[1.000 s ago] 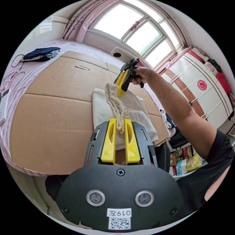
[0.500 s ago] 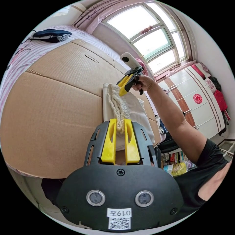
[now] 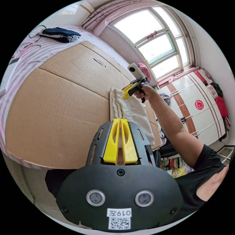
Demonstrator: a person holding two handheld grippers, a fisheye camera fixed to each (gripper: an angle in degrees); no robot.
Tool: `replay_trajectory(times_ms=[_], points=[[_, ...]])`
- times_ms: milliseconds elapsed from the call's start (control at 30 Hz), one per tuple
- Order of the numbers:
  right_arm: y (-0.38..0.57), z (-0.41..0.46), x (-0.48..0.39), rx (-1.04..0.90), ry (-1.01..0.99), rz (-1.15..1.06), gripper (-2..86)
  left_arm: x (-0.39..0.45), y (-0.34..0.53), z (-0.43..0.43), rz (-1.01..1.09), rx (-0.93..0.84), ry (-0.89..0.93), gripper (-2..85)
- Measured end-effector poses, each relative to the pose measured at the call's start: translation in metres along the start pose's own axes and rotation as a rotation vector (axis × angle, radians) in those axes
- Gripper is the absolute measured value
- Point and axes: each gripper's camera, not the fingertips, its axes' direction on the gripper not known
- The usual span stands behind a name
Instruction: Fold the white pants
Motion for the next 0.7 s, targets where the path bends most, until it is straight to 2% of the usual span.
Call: replay_trajectory(times_ms=[67, 200, 300, 400, 500, 600, 700], points=[[0.008, 0.019, 0.006, -0.002, 0.004, 0.005, 8.8, 0.015, 0.0, -0.01, 0.066, 0.057, -0.008, 0.8], [0.021, 0.051, 0.014, 0.003, 0.014, 0.026, 8.9, 0.065, -0.007, 0.012, 0.304, -0.007, -0.029, 0.7], [0.037, 0.079, 0.014, 0.026, 0.051, 0.023, 9.5, 0.079, -0.006, 0.047, 0.387, -0.129, -0.213, 0.8], [0.059, 0.105, 0.003, 0.08, 0.155, -0.007, 10.2, 0.076, -0.003, 0.045, 0.373, -0.123, -0.204, 0.9], [0.095, 0.126, -0.025, 0.22, 0.283, -0.053, 9.9, 0.074, -0.001, 0.04, 0.365, -0.133, -0.192, 0.9], [0.147, 0.169, -0.086, 0.401, 0.423, -0.204, 8.3, 0.079, 0.002, 0.037, 0.402, -0.137, -0.213, 0.9], [0.202, 0.252, -0.152, 0.56, 0.643, -0.293, 8.3, 0.081, 0.006, 0.024, 0.412, -0.092, -0.234, 0.9]])
